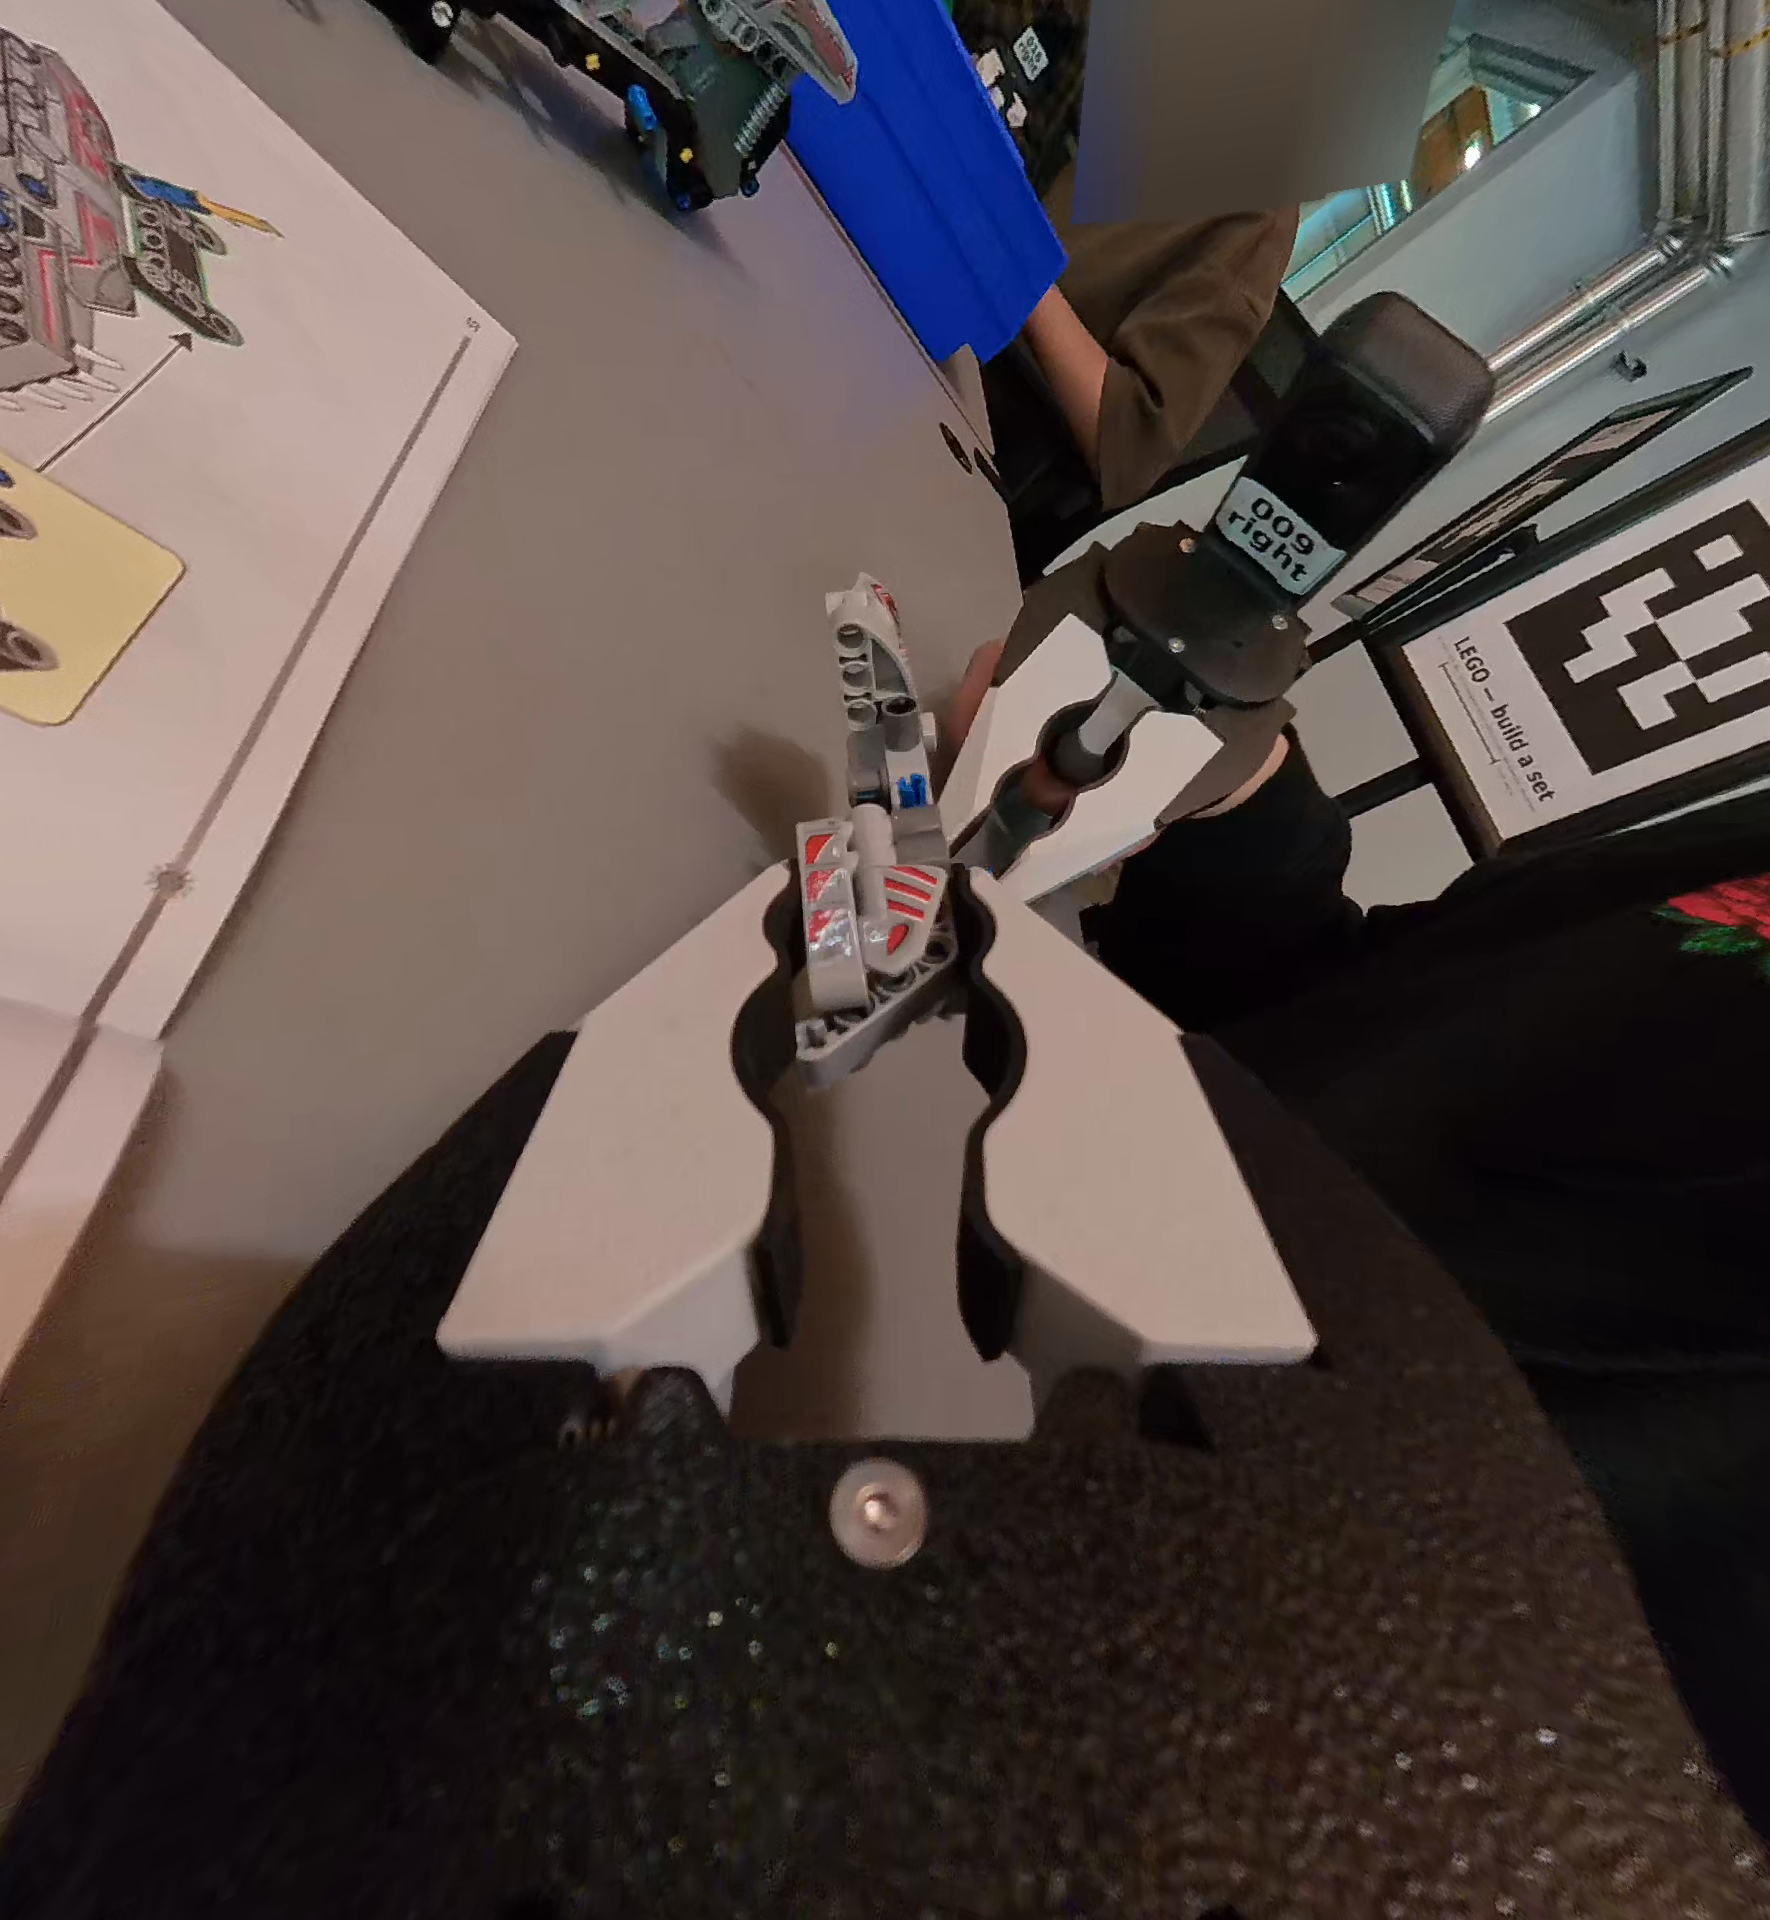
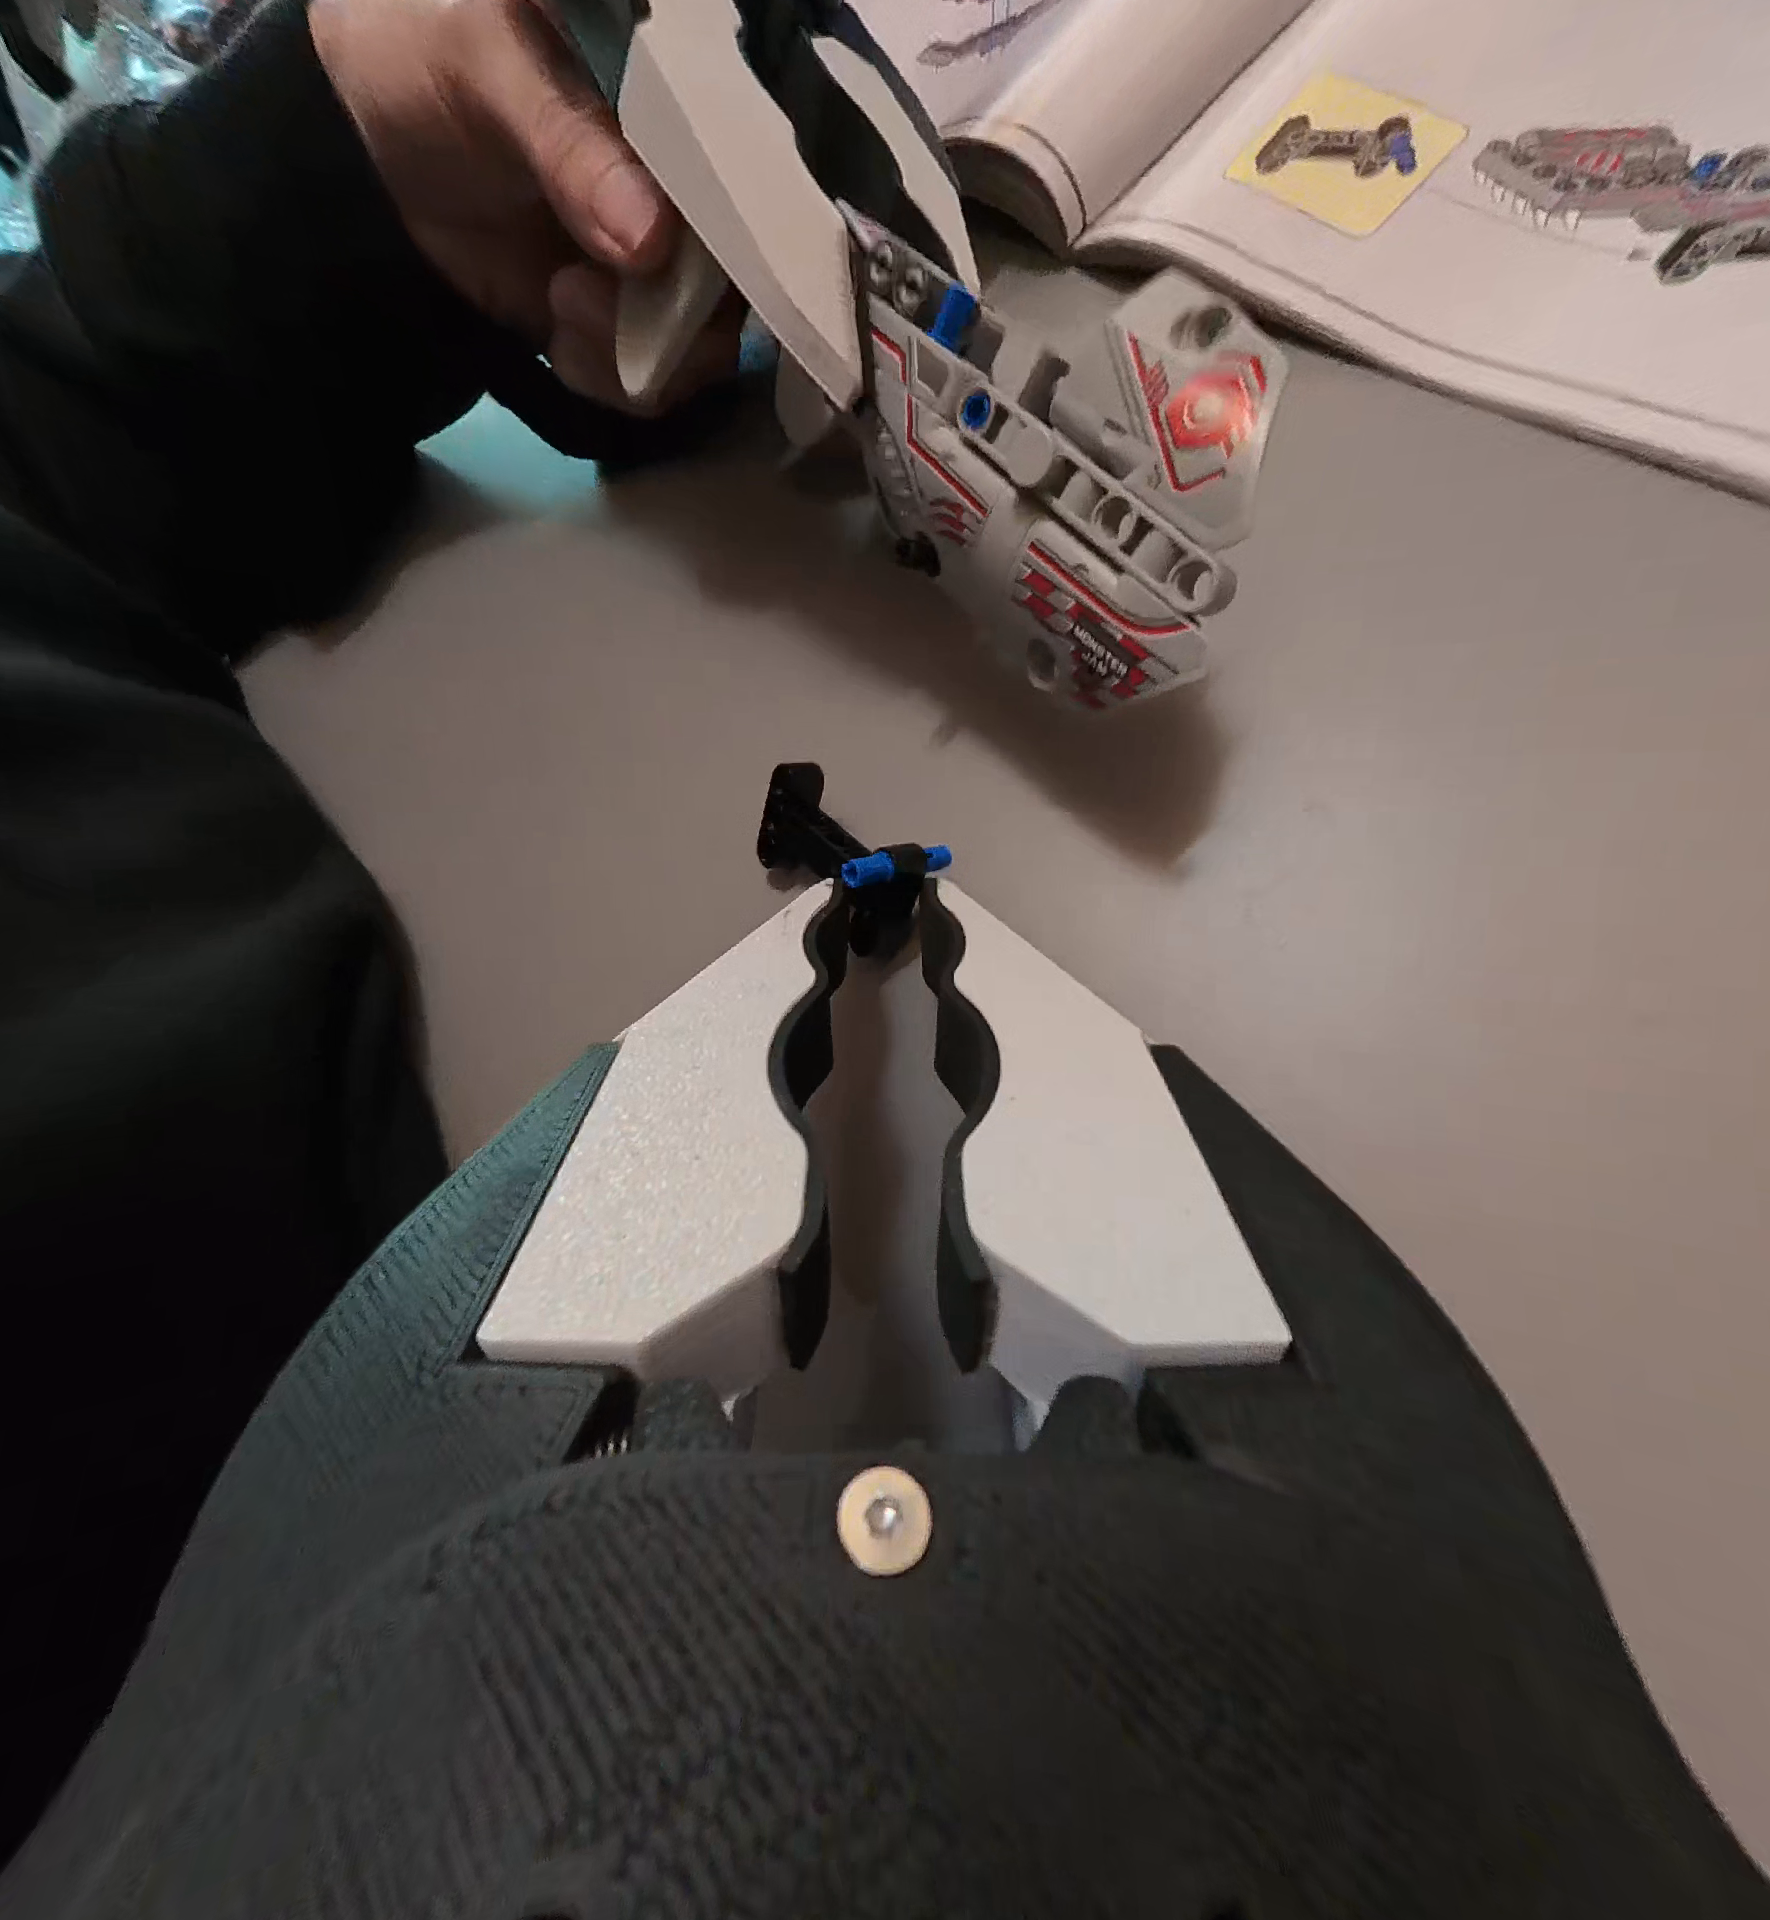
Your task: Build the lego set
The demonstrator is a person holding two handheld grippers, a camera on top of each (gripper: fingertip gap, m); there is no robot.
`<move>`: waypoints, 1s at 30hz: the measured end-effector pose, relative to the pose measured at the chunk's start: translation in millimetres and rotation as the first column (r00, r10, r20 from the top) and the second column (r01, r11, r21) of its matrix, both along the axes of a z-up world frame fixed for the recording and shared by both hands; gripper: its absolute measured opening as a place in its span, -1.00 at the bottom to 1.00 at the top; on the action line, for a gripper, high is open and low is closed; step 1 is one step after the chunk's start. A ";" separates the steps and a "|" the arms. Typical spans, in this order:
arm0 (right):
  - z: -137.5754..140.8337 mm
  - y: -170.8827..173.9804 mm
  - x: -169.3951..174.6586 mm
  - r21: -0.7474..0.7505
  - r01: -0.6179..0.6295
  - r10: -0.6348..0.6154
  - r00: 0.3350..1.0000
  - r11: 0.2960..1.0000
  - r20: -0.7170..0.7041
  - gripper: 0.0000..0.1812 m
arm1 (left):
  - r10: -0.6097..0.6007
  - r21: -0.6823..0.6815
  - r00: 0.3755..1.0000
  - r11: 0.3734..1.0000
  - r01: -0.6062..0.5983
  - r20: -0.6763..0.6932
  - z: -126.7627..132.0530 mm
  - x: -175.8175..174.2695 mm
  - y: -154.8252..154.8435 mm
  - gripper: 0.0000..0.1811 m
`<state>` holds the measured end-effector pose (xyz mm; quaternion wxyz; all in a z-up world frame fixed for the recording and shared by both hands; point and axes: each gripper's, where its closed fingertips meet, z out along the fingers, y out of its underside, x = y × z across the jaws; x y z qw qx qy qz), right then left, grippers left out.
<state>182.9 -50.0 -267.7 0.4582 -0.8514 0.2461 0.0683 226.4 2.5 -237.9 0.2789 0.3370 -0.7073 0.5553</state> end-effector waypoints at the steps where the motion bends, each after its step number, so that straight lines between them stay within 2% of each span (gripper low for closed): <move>1: 2.8 1.3 0.4 0.007 -0.002 0.002 1.000 1.000 0.029 -0.88 | 0.000 0.001 1.000 1.000 0.000 0.001 -0.2 -0.5 -0.5 -0.72; 5: 28.4 11.2 6.7 0.156 0.026 -0.040 0.995 0.987 0.089 -0.90 | -0.009 -0.007 1.000 1.000 0.009 -0.003 0.6 -2.3 -2.8 -0.72; 7: 37.4 15.0 9.6 0.225 0.039 -0.056 0.996 0.974 0.073 -0.91 | -0.023 -0.008 1.000 1.000 0.023 0.004 1.2 -4.5 -4.0 -0.72; 12: 34.9 12.9 18.6 0.229 0.097 -0.104 0.994 0.969 0.019 -0.91 | -0.030 -0.051 1.000 0.998 0.030 0.004 6.9 -5.0 -3.5 -0.72; 16: 50.5 16.2 18.6 0.363 0.111 -0.098 0.994 0.925 -0.054 -0.94 | -0.029 -0.084 1.000 0.996 0.028 -0.008 10.5 -4.1 -2.1 -0.72; 20: 33.5 10.4 20.6 0.285 0.158 -0.120 0.982 0.945 -0.145 -0.93 | -0.001 -0.037 1.000 0.999 0.002 0.010 5.4 0.2 -0.4 -0.72; 25: 8.4 3.2 18.9 0.124 0.151 -0.129 0.977 0.981 -0.169 -0.93 | 0.009 0.049 0.998 0.999 -0.012 0.058 -3.0 2.8 0.9 -0.72; 28: 3.9 2.3 18.5 0.096 0.154 -0.136 0.975 0.983 -0.175 -0.92 | 0.003 0.071 0.998 0.997 -0.008 0.069 -5.2 1.7 -0.2 -0.72; 30: 2.6 0.2 18.4 0.089 0.168 -0.147 0.969 0.982 -0.201 -0.84 | 0.006 0.078 0.998 0.997 -0.012 0.070 -6.1 2.1 -0.2 -0.72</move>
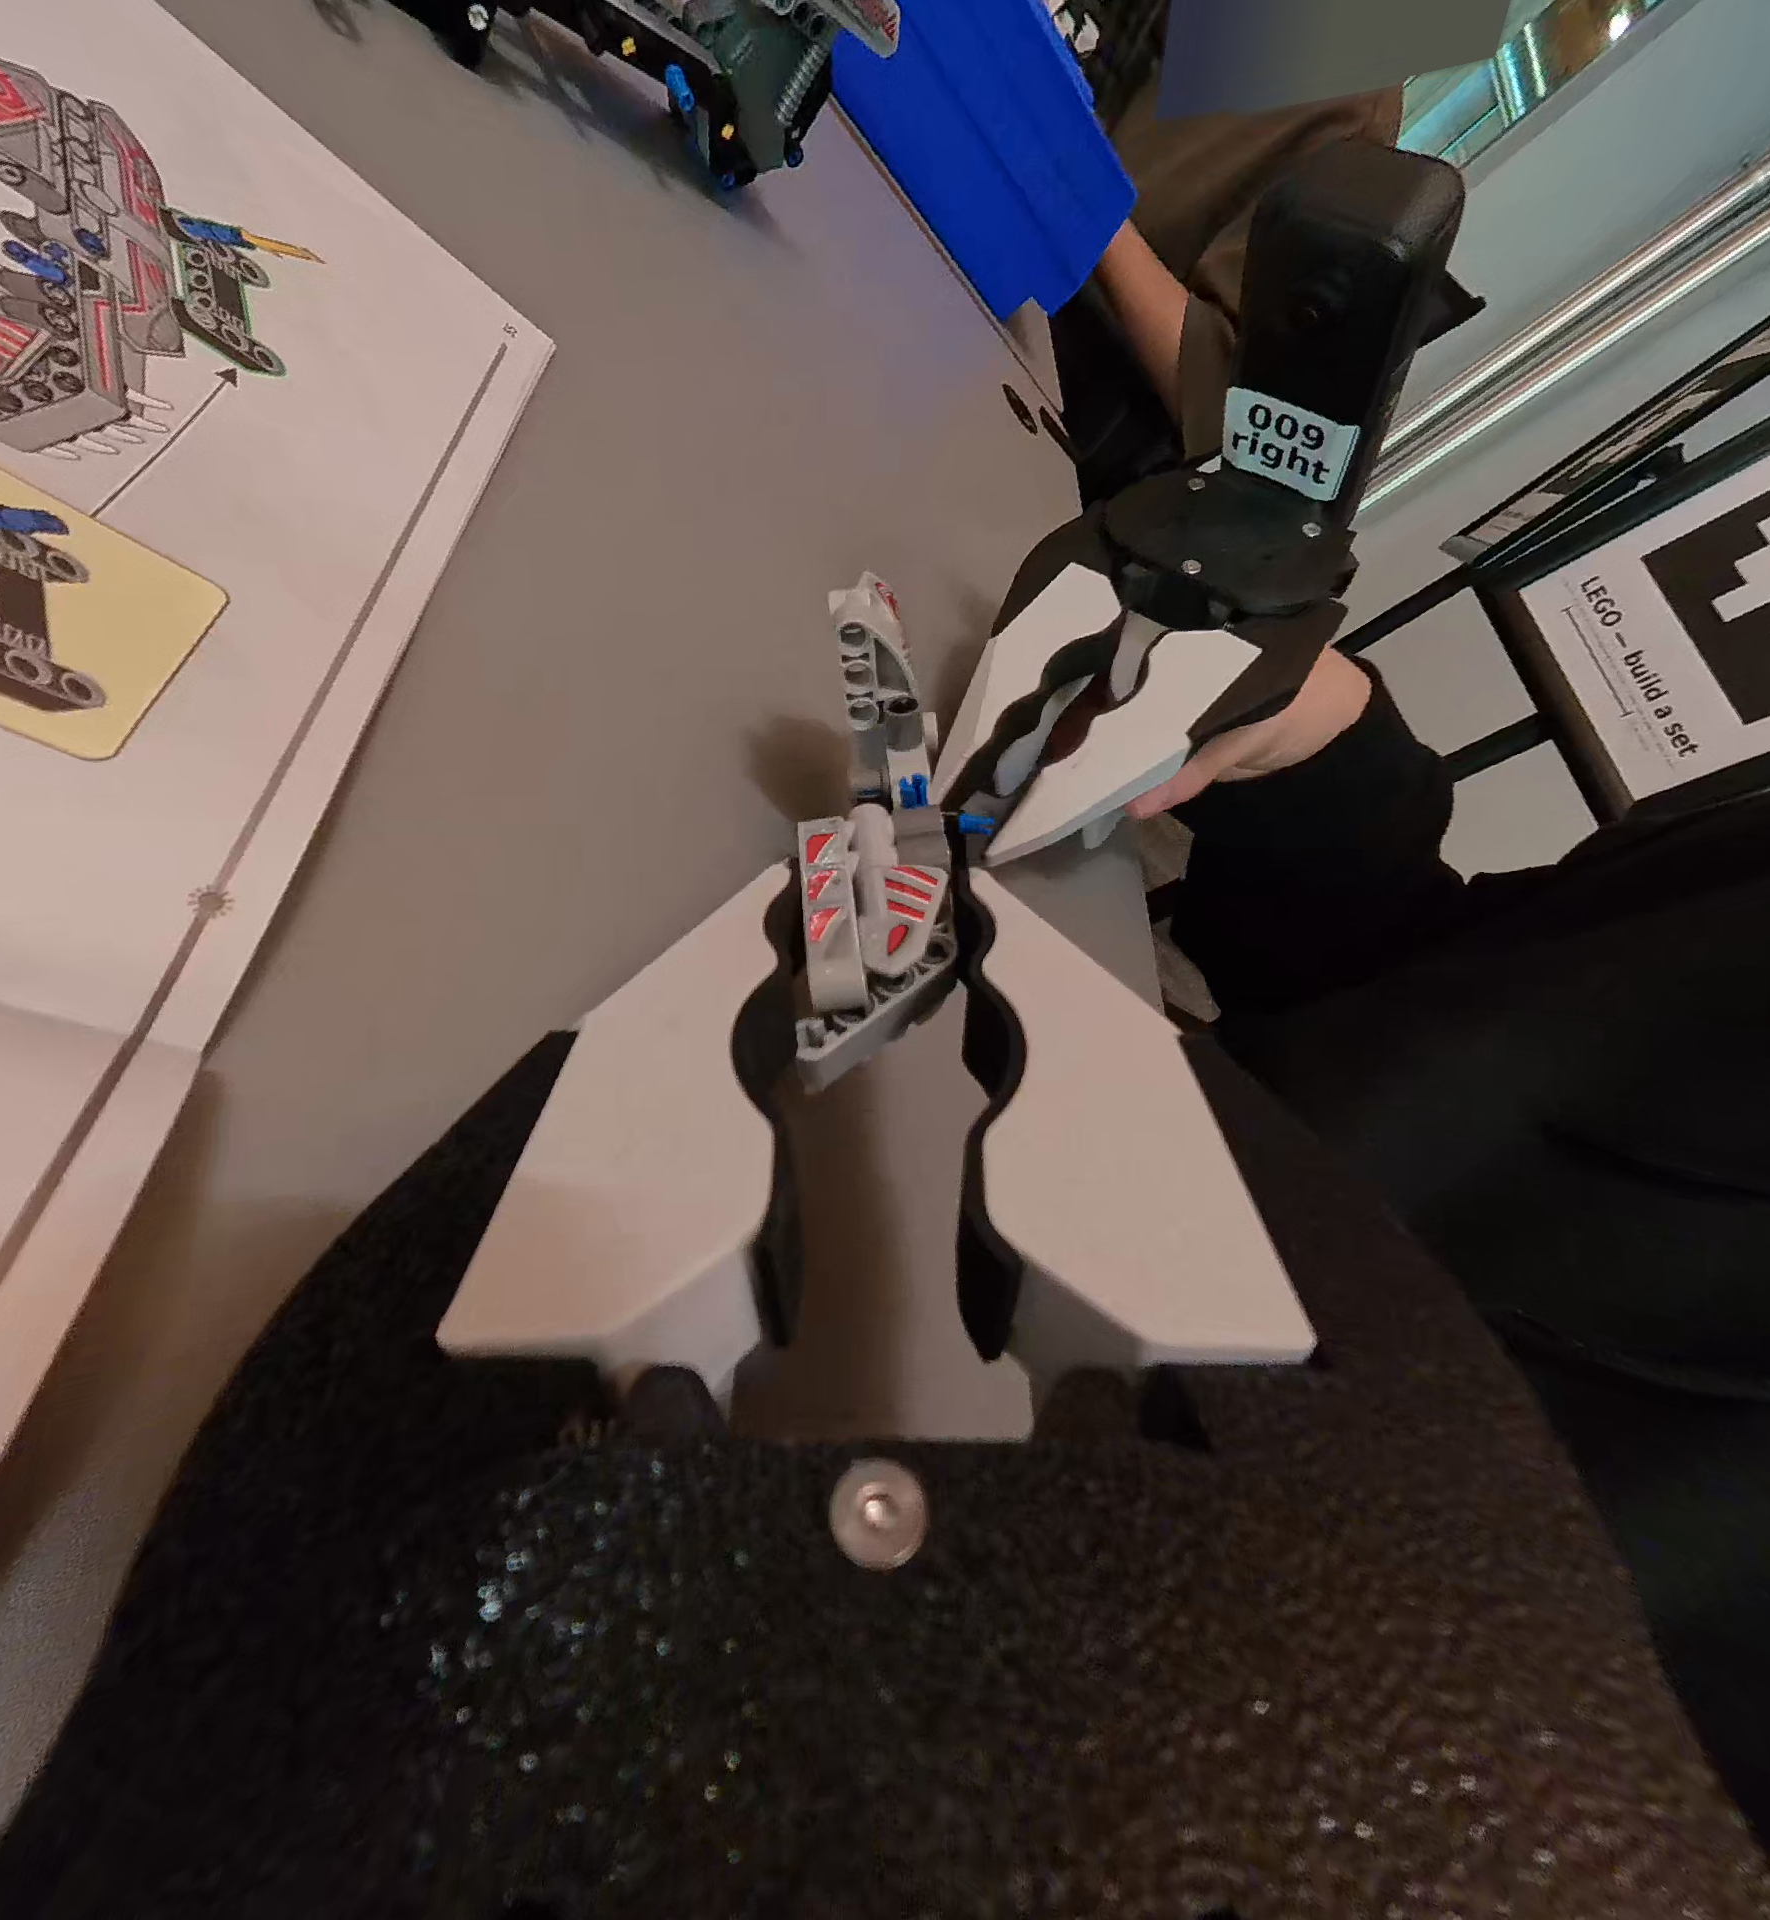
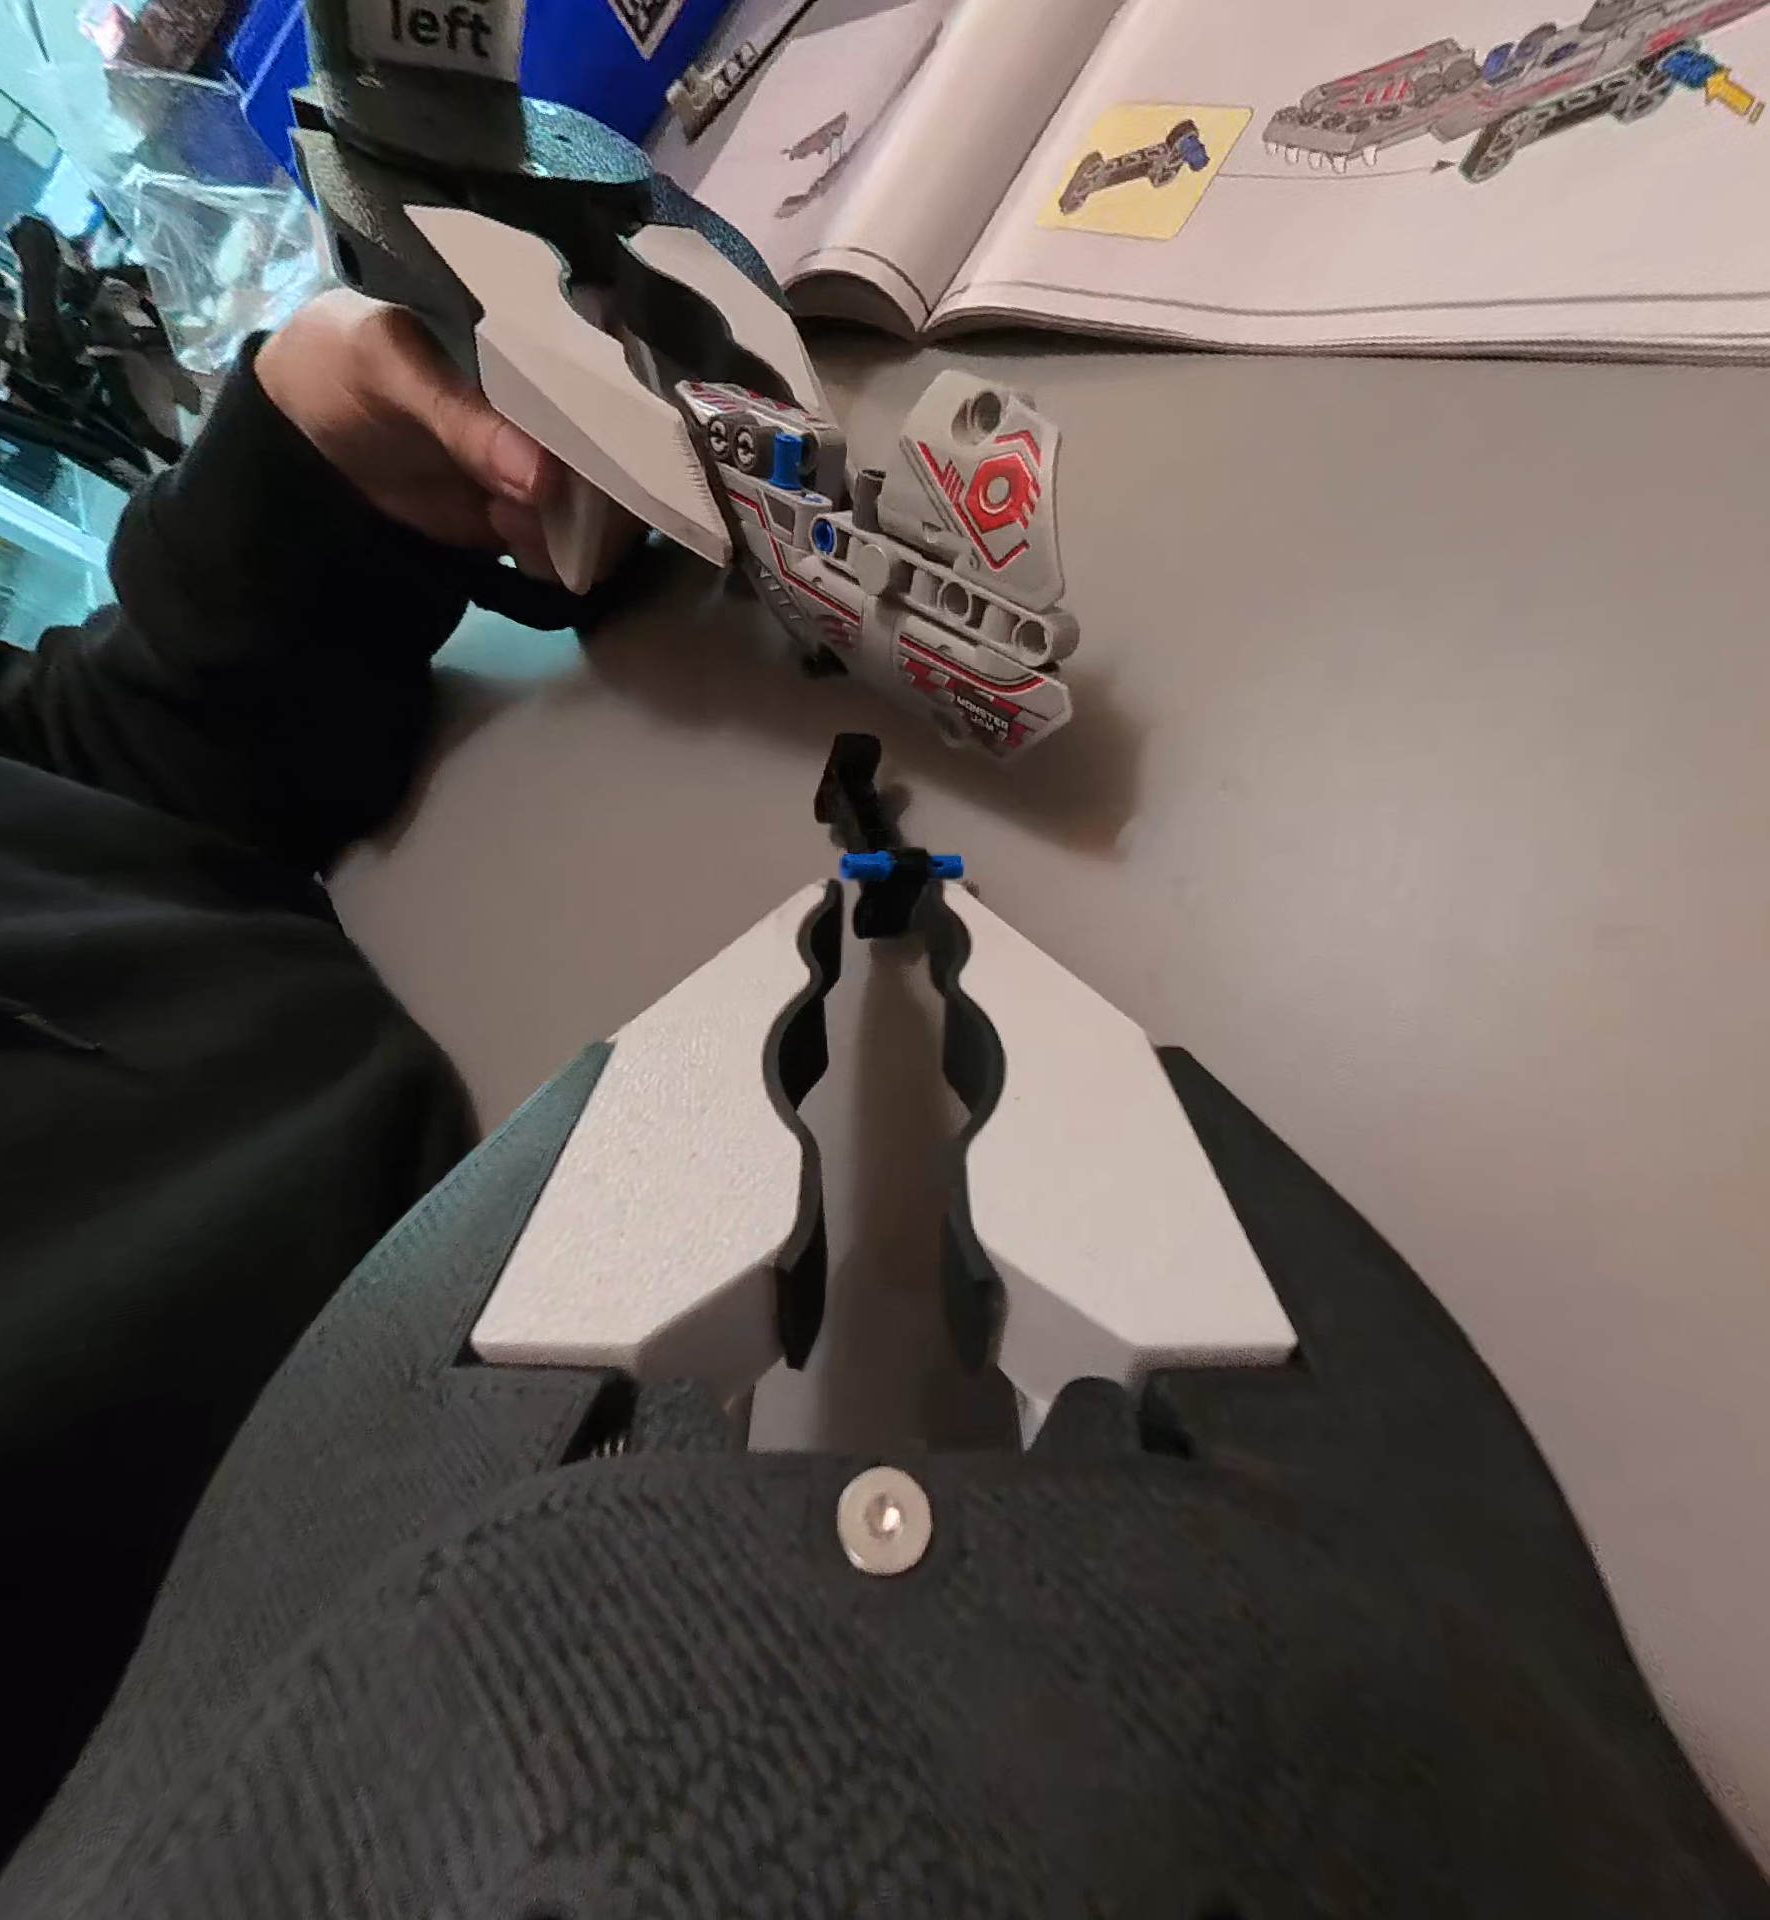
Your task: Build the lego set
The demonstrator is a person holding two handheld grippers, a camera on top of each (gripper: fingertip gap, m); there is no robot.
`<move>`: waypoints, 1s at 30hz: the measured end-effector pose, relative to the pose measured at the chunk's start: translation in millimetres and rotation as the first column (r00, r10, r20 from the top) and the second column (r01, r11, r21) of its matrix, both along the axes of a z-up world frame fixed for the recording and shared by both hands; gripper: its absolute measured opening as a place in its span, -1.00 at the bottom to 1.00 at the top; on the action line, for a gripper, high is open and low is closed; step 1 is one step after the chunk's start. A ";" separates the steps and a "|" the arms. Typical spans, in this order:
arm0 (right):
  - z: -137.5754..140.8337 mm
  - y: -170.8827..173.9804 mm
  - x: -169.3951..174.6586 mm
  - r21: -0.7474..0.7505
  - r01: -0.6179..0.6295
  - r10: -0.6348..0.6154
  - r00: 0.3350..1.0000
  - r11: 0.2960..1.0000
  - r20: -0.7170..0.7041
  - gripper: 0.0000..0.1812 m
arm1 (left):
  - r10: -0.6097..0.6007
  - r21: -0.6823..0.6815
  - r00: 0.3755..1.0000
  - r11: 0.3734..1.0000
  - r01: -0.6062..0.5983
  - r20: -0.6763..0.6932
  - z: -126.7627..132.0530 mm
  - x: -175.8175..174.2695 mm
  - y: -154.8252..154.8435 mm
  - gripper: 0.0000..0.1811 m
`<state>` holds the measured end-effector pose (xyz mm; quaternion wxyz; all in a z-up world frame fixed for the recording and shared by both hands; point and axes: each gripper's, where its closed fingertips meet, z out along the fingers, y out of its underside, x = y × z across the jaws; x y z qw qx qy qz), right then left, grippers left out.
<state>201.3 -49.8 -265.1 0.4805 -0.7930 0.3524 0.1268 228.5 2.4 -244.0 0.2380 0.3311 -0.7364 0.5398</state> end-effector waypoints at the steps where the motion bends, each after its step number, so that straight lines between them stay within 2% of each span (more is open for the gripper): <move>1: 2.0 -0.5 0.2 0.009 0.012 -0.012 1.000 1.000 -0.011 -0.74 | 0.003 -0.001 1.000 1.000 -0.003 -0.002 0.1 0.4 0.2 -0.72; 3: 4.4 -3.3 2.3 0.001 0.047 -0.047 0.999 0.999 -0.007 -0.63 | 0.006 -0.007 1.000 1.000 -0.006 -0.006 0.6 1.0 1.0 -0.72; 9: -0.2 -5.1 9.7 -0.060 0.111 -0.109 0.993 0.992 0.034 -0.59 | 0.007 -0.016 1.000 1.000 -0.007 -0.023 0.7 1.8 1.7 -0.72; 15: 1.2 2.2 16.0 -0.098 0.086 -0.073 0.988 0.991 0.134 -0.73 | 0.016 -0.029 0.999 0.999 -0.017 -0.030 2.0 3.1 3.2 -0.72; 19: 4.8 1.2 12.6 -0.139 0.059 -0.032 0.982 0.988 0.184 -0.92 | 0.024 -0.033 0.999 0.999 -0.026 -0.037 1.9 4.3 4.4 -0.72; 21: 6.2 -9.2 16.1 -0.164 0.105 -0.076 0.983 0.981 0.170 -0.88 | 0.028 -0.031 0.999 0.999 -0.030 -0.041 1.5 4.7 5.1 -0.72; 23: 11.9 -14.0 20.6 -0.123 0.162 -0.147 0.981 0.979 0.124 -0.72 | 0.030 -0.031 0.999 0.999 -0.031 -0.042 1.4 4.8 5.1 -0.72; 26: 9.4 -11.1 13.0 -0.094 0.131 -0.128 0.991 0.987 0.038 -0.72 | 0.026 -0.029 0.999 0.999 -0.028 -0.044 1.0 4.5 4.9 -0.72; 30: 5.7 -12.6 11.5 -0.150 0.131 -0.126 0.991 0.980 0.039 -0.72 | 0.031 -0.034 0.998 0.999 -0.033 -0.047 1.5 5.2 5.5 -0.72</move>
